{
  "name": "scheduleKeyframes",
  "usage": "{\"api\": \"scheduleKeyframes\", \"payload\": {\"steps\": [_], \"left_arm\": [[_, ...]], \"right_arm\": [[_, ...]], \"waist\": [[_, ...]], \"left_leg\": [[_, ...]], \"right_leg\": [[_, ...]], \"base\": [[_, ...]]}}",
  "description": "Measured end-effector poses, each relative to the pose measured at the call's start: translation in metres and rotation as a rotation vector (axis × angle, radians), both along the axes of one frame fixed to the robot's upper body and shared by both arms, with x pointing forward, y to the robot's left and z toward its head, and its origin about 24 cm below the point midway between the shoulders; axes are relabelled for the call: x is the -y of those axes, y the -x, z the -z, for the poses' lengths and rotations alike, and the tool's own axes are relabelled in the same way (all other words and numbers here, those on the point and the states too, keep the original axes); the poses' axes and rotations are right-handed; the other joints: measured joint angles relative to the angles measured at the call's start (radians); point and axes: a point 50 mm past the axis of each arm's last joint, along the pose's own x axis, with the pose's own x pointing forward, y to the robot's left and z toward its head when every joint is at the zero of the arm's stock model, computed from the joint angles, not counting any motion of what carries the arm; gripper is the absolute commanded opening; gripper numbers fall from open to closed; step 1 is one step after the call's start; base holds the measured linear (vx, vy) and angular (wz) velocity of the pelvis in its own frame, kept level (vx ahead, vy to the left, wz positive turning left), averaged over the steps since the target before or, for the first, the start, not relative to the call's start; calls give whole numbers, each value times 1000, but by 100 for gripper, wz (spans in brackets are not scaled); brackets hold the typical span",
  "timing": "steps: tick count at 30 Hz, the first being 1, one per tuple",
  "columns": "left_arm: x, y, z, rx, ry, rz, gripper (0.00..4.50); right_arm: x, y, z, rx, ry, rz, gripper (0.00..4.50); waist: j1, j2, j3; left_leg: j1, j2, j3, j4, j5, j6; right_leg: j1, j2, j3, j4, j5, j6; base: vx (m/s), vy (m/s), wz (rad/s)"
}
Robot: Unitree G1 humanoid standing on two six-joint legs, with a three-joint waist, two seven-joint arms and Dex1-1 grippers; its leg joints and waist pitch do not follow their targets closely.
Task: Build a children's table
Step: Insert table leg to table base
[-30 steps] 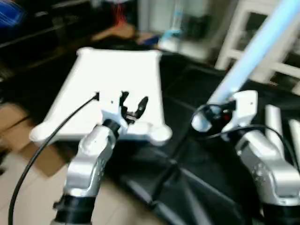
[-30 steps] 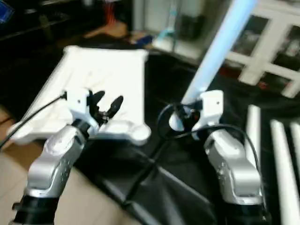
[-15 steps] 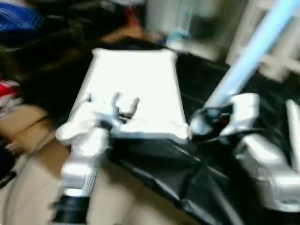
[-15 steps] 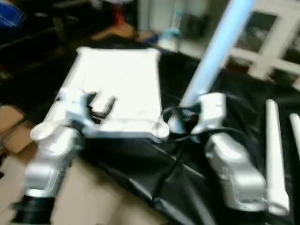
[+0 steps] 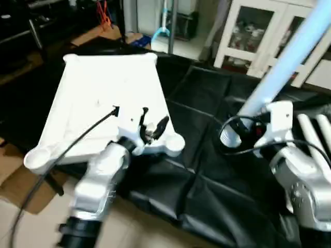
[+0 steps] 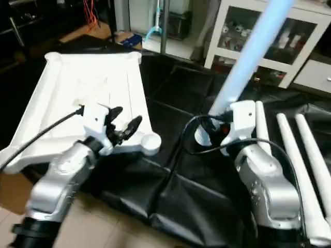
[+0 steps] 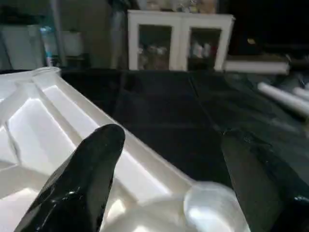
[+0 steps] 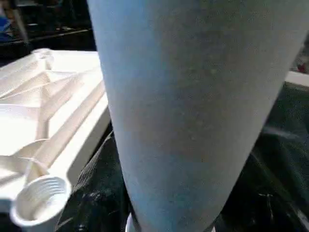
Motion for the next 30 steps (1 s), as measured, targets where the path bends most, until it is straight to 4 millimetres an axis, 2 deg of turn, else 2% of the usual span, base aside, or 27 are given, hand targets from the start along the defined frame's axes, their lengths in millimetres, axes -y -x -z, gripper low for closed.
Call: {"api": "scheduleKeyframes", "payload": {"steps": [2, 3, 5, 6, 10, 12, 17, 26, 27, 30], "left_arm": [[-4, 0, 1, -8, -14, 22, 393], [-7, -3, 1, -14, -19, 43, 399], [-12, -11, -2, -26, -39, 117, 405], [-21, -16, -6, -28, -48, 139, 431], [-33, -23, -10, -64, -56, 224, 445], [-38, -25, 0, -157, -165, 361, 448], [-45, -28, 23, -307, -249, 495, 448], [-53, -50, 31, -361, -407, 516, 448], [-52, -51, 34, -371, -414, 519, 411], [-52, -53, 40, -392, -430, 525, 408]], "right_arm": [[2, -2, -1, 1, 4, -7, 189], [4, -4, -2, 2, 9, -11, 189], [6, -6, -5, 4, 28, -49, 189], [7, -6, -7, 13, 33, -71, 189], [5, -4, -8, 13, 38, -152, 189], [-2, -2, -7, 2, 45, -233, 189], [-6, 2, -4, -18, 61, -323, 189], [-11, 6, -3, -28, 69, -394, 189], [-10, 6, -3, -28, 71, -394, 189], [-9, 7, -3, -30, 77, -394, 189]], "waist": [[-1, 5, 5], [-1, 7, 11], [-2, 9, 21], [-4, 10, 23], [-4, 10, 23], [-4, 10, 23], [0, 11, 23], [2, 11, 23], [0, 12, 24], [0, 12, 24]], "left_leg": [[12, 18, 20, -2, 9, 0], [24, 23, 30, -2, 11, -1], [35, 31, 46, -3, 8, -7], [36, 32, 48, -7, 12, -10], [39, 32, 49, -13, 22, -14], [39, 32, 49, -16, 25, -14], [38, 32, 51, -26, 30, -8], [40, 32, 52, -27, 30, -7], [40, 32, 52, -27, 30, -8], [40, 33, 52, -27, 31, -9]], "right_leg": [[15, -1, -4, -7, 5, -6], [26, -2, -4, -9, 3, -3], [33, -3, -1, -9, 2, 0], [34, -4, 0, -11, 2, 0], [39, -4, 1, -15, 11, -1], [39, -3, 1, -13, 12, -1], [35, -3, 1, -15, 13, -6], [36, -3, 0, -15, 12, -8], [36, -3, 0, -15, 12, -8], [36, -3, 0, -14, 12, -8]], "base": [[-85, -22, 6], [-64, -16, 14], [-57, -4, 15], [-63, -4, 6], [-31, 0, -1], [0, 0, 0], [0, 0, 0], [0, 0, 0], [0, 0, 0], [0, 0, 0]]}}
